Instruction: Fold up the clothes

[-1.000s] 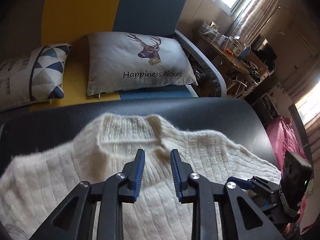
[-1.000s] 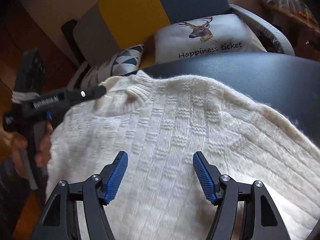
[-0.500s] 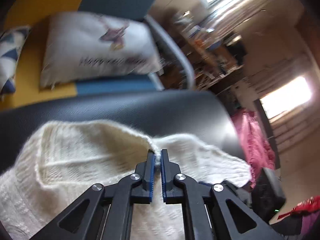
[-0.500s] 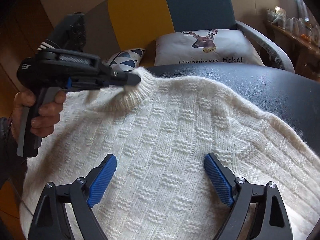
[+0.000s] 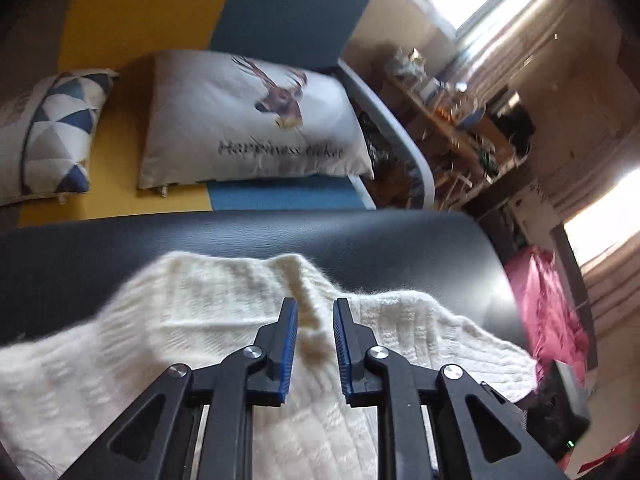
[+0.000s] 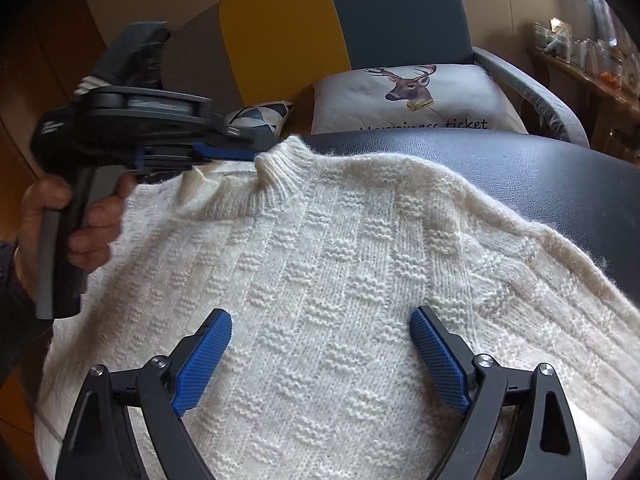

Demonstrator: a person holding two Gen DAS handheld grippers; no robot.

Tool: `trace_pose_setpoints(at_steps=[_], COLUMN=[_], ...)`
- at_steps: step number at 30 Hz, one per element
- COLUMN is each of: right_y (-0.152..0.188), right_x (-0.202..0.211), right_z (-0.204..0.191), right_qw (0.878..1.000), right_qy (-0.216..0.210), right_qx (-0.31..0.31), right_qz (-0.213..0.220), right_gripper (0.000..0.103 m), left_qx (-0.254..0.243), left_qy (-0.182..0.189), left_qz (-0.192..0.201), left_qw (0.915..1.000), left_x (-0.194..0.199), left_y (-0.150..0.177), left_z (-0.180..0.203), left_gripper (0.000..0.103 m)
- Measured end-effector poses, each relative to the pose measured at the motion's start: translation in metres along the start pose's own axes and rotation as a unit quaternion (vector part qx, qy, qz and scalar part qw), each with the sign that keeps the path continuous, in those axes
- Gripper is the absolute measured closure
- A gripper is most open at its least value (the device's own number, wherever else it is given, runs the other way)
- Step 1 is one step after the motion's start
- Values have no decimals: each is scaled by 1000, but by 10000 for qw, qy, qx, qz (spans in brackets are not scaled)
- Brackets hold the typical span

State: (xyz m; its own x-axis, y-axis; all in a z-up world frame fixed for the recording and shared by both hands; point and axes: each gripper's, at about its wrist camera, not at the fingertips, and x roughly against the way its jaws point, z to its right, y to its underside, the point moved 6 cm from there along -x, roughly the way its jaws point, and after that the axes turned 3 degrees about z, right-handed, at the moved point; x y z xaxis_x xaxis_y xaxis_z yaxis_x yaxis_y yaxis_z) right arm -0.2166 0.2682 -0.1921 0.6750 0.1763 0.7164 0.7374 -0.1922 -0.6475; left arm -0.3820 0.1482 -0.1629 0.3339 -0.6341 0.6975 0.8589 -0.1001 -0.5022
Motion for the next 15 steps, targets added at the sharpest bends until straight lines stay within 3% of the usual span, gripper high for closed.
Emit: trace_pose_setpoints(at_steps=[4,9,11,13,14,15], right_y=[-6,-42,-59,-79,-90,-101], right_x=[-1,1,-10,-24,-33,-44], right_z=[-3,-36,-60,-83,-89,-94], right_qw=[9997,9976,9858,9588,9532,9502], right_qy=[51,-606,-1512,-2548,-2708,-2775], right_qx=[-97,-326,-719,-1212,-1311,-1387], right_qz=[-227,-25,-154,-317,-312,-299], right_gripper=[11,11,11,7,0,0], left_qx=[163,482,562,501,447,397], left_qy=[-641,-928,-930,-956,-951,-926], left_qz=[320,499,612,705,754,801], left_qw=[9973,9933,9922,9917,9916,9917], left_x=[43,78,90,100,104,106], left_y=[16,43,51,58,61,63], left_z=[-42,-77,-83,-82,-81,-80], left_gripper=[86,86,86,86,86,86])
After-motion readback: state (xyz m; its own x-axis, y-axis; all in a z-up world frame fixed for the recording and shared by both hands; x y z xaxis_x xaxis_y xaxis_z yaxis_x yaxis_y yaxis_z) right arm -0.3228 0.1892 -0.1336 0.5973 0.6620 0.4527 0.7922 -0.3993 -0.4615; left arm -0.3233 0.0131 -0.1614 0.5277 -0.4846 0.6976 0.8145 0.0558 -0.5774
